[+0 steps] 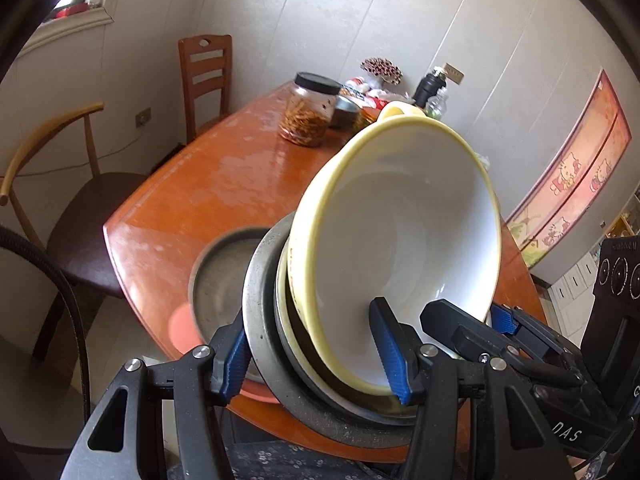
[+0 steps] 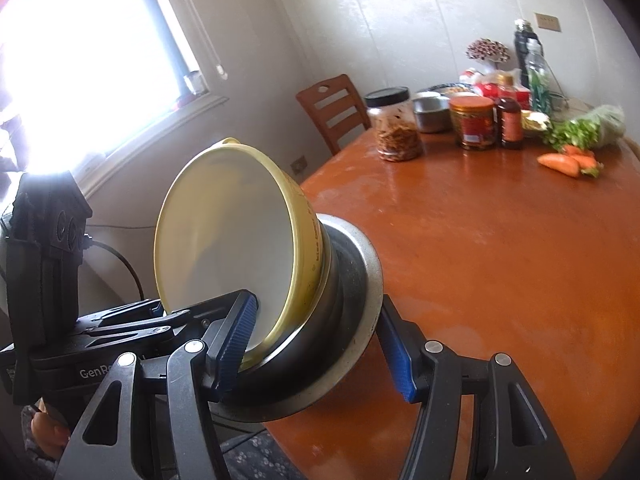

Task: Organize plates and bowls
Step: 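Lift the nested bowls and carry them over the orange plate stack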

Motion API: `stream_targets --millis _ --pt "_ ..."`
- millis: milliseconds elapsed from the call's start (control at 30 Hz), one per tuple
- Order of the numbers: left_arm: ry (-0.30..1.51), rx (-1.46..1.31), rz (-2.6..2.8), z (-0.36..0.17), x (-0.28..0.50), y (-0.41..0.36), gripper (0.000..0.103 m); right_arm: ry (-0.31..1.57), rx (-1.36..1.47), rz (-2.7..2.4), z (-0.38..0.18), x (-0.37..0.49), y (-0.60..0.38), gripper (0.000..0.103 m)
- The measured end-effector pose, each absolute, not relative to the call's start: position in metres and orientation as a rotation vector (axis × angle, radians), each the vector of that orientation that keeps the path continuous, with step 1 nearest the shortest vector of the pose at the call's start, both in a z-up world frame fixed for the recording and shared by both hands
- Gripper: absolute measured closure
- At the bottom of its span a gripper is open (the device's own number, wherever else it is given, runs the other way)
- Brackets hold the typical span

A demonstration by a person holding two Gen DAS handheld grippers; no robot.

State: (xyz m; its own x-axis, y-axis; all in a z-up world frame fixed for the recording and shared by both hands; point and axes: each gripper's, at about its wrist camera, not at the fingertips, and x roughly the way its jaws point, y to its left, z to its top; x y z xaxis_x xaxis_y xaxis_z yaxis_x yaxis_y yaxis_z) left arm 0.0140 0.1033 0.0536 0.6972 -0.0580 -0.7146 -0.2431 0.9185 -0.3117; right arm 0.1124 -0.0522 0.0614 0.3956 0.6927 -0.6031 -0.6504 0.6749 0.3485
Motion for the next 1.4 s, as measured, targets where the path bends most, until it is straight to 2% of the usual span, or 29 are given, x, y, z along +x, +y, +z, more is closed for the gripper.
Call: stream_targets --millis 333,700,1100,1233,1400 --pt "0.791 -0.400 0.147 0.057 0.019 0.127 0.048 0.779 0.054 0.904 0.067 0.122 -0.025 0.040" --pt "0.904 -0.416 0.168 0.010 0.040 0.136 0.048 0.886 0.068 0.915 0.019 0.144 -0.012 0.040" --pt "0.895 -0.390 0.170 0.006 0.043 0.134 0.047 0.914 0.082 0.920 0.004 0.152 -0.012 0.039" --pt "0.886 -0.404 0.172 0.010 0.040 0.135 0.047 0.912 0.081 0.906 0.004 0.153 -0.012 0.028" --pt "0.887 -0.398 0.177 0.013 0.035 0.134 0.047 0.915 0.083 0.887 0.005 0.155 -0.016 0.028"
